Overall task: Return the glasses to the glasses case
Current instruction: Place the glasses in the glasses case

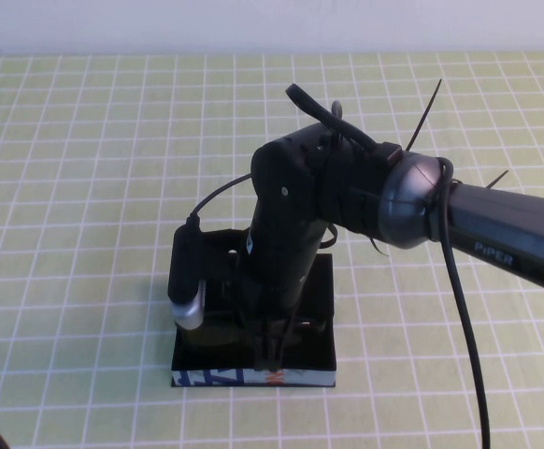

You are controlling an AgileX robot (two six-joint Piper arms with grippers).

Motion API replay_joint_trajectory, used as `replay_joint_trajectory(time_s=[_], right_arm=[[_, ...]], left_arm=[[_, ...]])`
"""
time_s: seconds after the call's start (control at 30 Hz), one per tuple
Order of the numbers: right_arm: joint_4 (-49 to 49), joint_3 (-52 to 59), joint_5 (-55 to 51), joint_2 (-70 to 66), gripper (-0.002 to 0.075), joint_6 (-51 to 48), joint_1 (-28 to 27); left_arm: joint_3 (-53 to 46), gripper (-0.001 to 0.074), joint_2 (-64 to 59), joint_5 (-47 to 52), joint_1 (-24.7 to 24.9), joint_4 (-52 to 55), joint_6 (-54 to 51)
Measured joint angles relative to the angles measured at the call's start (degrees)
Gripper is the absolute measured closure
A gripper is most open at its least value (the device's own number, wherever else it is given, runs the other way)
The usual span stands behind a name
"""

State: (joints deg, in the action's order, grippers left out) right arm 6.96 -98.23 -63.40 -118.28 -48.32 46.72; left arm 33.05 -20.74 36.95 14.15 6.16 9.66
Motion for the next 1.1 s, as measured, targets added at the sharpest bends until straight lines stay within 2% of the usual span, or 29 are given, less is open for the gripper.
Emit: replay_joint_trajectory(time_s=[0.17,0.4,0.63,0.9,1.1], right_arm=[[-0.62,0.0,0.1,-0.13,0.0655,0.0,0.0],[-0.98,0.0,1.01,-0.13,0.0592,0.0,0.0],[-1.49,0.0,1.08,-0.13,0.0582,0.81,0.09],[-0.85,0.0,0.04,-0.13,0.0583,1.27,0.09],[1.19,0.0,4.23,-0.13,0.0583,1.38,0.09]], left_arm=[[0.0,0.0738,0.0,-0.91,0.0,0.53,0.0],[0.0,0.0738,0.0,-2.08,0.0,0.79,0.0],[0.0,0.0738,0.0,-1.83,0.0,0.57,0.0],[0.0,0.0738,0.0,5.09,0.0,-3.6,-4.18],[0.0,0.0738,-0.04,6.33,0.0,-6.16,-4.55]])
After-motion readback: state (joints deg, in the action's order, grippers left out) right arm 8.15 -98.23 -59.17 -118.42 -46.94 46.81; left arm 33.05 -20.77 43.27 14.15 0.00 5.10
